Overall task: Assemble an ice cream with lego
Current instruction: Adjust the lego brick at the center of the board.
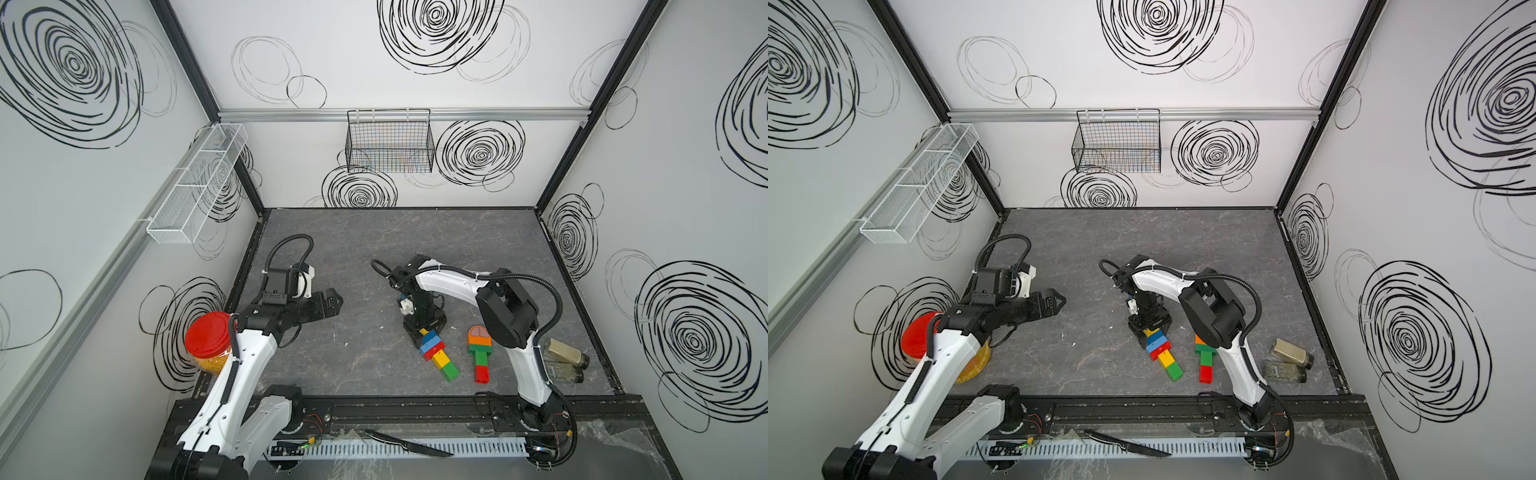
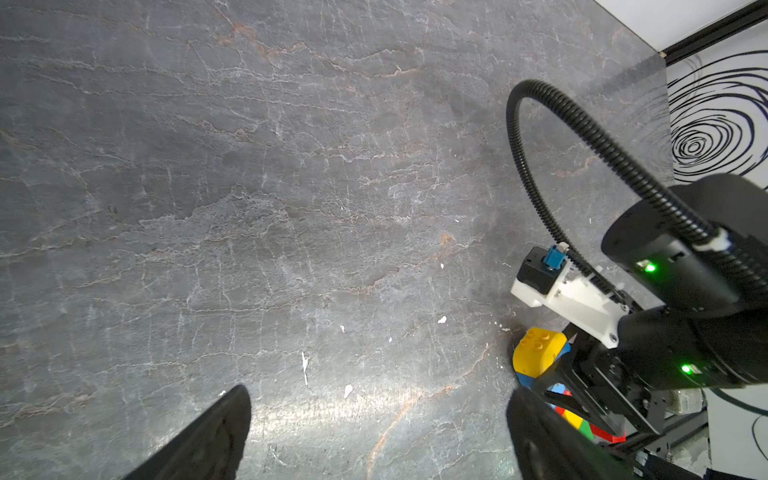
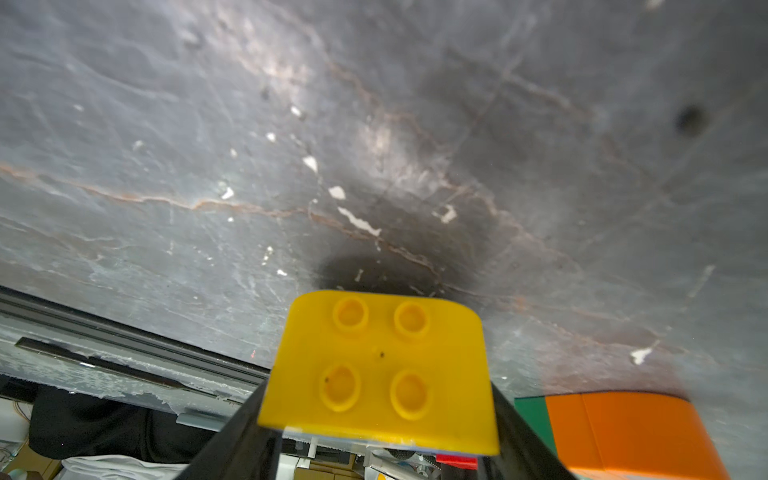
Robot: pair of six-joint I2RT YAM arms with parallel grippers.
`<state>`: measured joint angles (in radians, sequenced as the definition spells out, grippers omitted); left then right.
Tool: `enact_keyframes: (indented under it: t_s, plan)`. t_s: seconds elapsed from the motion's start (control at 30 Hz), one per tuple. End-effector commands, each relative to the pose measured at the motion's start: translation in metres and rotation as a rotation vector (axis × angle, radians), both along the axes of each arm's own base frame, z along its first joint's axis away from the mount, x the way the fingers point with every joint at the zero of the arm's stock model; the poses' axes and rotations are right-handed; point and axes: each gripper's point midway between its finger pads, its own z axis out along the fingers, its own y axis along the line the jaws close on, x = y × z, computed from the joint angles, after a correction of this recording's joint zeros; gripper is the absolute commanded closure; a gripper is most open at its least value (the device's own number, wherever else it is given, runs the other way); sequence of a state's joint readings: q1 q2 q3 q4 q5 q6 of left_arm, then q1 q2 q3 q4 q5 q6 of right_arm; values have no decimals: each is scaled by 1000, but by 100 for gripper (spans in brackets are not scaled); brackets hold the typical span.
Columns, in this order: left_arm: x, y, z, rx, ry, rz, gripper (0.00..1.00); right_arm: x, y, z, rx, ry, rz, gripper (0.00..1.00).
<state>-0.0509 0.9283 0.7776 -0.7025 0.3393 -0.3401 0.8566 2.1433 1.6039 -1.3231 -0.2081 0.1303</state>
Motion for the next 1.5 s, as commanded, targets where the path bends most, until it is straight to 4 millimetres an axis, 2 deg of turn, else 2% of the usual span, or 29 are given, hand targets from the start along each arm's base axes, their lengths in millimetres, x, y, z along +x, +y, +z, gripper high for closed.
enact_keyframes:
  t_s: [0.0,0.37,0.73,1.03,1.27,1.47]
  plan:
    - [1,2,3,8,-20,-3,1,-4,-4,-6,-30,12,4,64]
    - [0,2,3,9,-21,-3,1,3,0,-7,-22,-50,12,36]
    - [1,4,4,11,-23,6,1,9,2,-6,-6,-145,-1,17]
    - [1,5,5,9,-24,11,1,33,-19,7,-45,-296,-67,15]
    - [0,6,4,14,-21,14,1,42,-39,8,-89,-337,-89,14]
    - [1,8,5,22,-26,28,1,50,-49,10,-103,-385,-110,13]
